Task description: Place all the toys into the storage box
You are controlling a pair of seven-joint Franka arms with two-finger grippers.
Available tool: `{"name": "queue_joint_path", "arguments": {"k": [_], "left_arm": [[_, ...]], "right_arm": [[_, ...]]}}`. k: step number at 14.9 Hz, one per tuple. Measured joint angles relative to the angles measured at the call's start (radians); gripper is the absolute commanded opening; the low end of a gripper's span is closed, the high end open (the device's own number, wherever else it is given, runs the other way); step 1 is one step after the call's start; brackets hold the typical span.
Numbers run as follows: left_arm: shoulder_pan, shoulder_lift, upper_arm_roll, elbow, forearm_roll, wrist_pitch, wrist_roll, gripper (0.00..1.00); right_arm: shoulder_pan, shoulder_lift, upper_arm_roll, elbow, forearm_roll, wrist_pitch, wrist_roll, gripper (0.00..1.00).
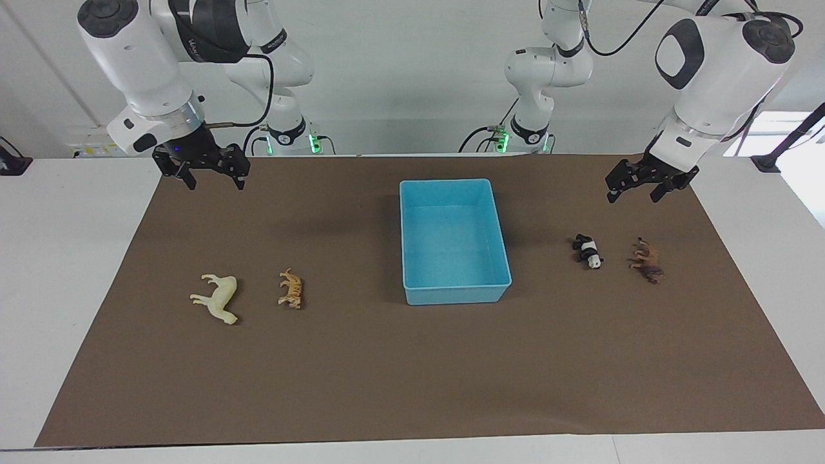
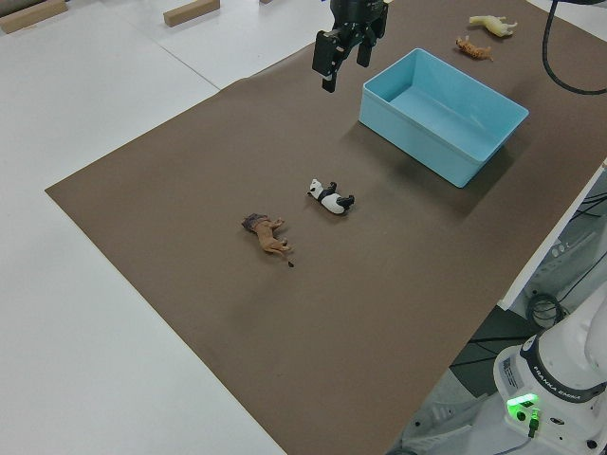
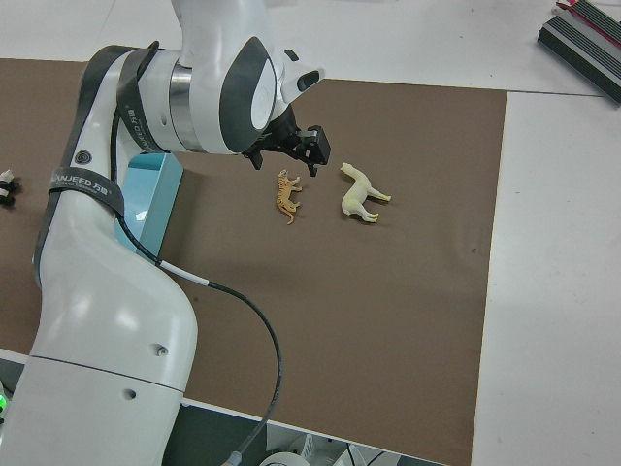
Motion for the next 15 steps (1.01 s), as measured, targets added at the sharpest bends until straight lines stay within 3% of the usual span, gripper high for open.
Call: {"name": "queue_joint_path", "arguments": {"k": [9, 12, 15], "left_arm": [[0.002, -0.002, 0.01, -0.002, 0.0, -0.002, 0.0, 1.0], [0.013, -0.01, 0.019, -0.015, 0.002, 0.006, -0.007, 1.0], [0.051, -0.012, 0.024, -0.09, 0.004, 0.114, -0.016, 1.0]], "right_arm": [[-0.002, 0.0, 0.0, 0.0, 0.0, 0.006, 0.017, 1.0], [-0.002, 0.005, 0.0, -0.012, 0.0, 0.074, 0.006, 1.0], [-0.023, 0.045, -0.001, -0.032, -0.001, 0.17, -0.056, 1.0]]}}
